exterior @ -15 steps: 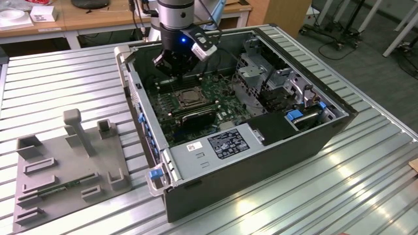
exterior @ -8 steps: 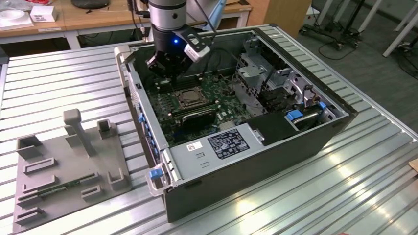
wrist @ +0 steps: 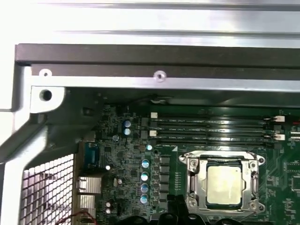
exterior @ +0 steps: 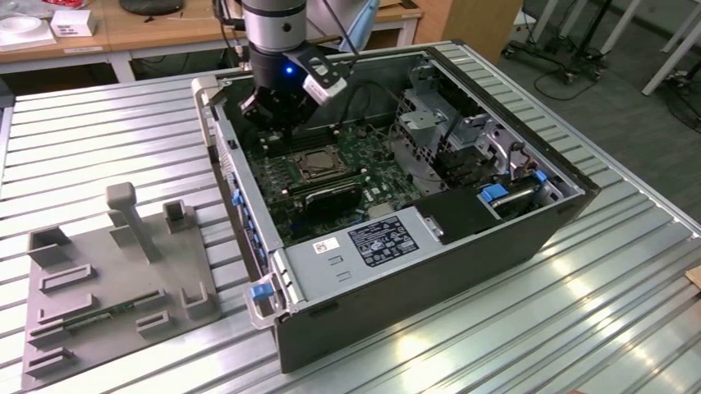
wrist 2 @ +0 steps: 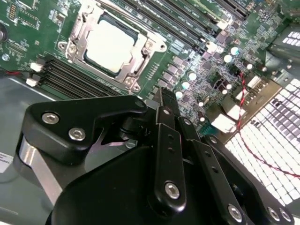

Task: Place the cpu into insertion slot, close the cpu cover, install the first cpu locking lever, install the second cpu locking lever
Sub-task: 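Install the first cpu locking lever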

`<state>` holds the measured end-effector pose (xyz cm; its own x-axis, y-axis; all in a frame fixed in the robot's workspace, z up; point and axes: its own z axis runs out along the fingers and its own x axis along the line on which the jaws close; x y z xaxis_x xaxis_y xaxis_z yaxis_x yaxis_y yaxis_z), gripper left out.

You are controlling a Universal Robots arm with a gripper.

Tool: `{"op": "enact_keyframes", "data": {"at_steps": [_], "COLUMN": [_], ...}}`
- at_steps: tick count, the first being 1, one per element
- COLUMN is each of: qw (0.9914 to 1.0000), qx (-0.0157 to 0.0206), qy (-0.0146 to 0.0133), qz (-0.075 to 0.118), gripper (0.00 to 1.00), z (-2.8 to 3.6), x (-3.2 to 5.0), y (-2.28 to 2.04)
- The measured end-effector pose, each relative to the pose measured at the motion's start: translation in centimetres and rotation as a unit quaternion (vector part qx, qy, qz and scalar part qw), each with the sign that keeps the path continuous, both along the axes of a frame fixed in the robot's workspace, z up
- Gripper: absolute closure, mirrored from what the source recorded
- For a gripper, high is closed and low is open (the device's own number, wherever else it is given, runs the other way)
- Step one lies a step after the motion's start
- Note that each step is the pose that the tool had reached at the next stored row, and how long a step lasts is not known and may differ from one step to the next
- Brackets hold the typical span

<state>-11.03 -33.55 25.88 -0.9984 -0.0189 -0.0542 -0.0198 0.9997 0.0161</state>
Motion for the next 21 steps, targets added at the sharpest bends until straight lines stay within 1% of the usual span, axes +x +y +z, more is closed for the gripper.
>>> {"op": "enact_keyframes", "data": {"at_steps": [3,9,15,21], "qw": [1.0,1.0,1.0,1.0], "qx": [0.0,0.0,0.0,0.0001], "qy": [-0.0005,-0.0005,-0.0005,-0.0006], "qz": [0.0,0.0,0.0,0.0], "gripper": [0.89,0.89,0.89,0.89], "z": [-0.02,-0.05,-0.11,-0.21], "x": [-0.28,-0.33,-0.41,-0.68], "y": [0.08,0.58,1.24,1.96]}}
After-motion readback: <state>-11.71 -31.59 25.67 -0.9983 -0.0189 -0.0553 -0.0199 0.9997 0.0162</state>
